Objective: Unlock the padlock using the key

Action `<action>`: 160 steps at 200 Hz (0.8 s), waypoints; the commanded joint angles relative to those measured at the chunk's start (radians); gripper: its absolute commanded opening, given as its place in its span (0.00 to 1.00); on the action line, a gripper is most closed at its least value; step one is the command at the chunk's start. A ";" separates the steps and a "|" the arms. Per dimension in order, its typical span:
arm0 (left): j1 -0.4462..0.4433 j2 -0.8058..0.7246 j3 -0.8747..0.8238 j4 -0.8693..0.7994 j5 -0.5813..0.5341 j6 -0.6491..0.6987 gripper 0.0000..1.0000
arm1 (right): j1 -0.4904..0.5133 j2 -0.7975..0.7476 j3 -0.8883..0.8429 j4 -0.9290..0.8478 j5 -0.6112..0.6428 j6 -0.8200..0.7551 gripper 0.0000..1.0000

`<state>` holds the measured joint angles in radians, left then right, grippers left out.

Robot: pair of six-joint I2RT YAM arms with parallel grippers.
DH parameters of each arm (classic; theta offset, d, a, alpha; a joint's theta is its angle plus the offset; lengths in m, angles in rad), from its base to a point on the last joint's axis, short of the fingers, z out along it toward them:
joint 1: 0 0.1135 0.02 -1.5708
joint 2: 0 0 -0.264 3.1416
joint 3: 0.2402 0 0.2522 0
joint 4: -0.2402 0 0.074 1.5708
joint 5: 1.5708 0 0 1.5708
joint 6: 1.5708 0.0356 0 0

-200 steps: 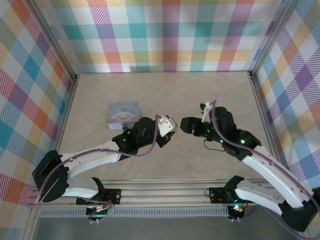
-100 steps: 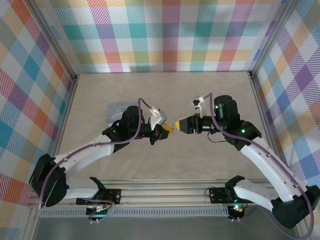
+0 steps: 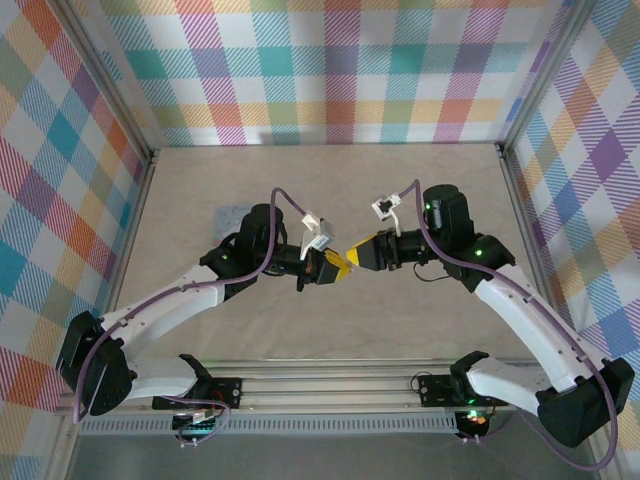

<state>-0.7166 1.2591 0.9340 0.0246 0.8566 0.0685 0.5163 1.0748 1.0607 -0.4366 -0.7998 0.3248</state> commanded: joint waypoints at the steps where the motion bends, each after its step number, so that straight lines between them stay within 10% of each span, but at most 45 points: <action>1: 0.008 -0.012 0.038 -0.015 0.052 -0.004 0.00 | -0.006 -0.005 -0.023 0.032 -0.012 -0.002 0.38; 97: 0.008 -0.005 0.058 -0.038 0.078 -0.004 0.00 | -0.006 0.030 -0.039 0.078 -0.052 0.032 0.37; 160: 0.008 -0.002 0.069 -0.070 0.049 0.001 0.00 | -0.006 0.043 -0.063 0.144 -0.114 0.074 0.02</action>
<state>-0.7166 1.2594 0.9726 -0.0326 0.9001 0.0673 0.5163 1.1137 1.0100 -0.3470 -0.8585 0.3878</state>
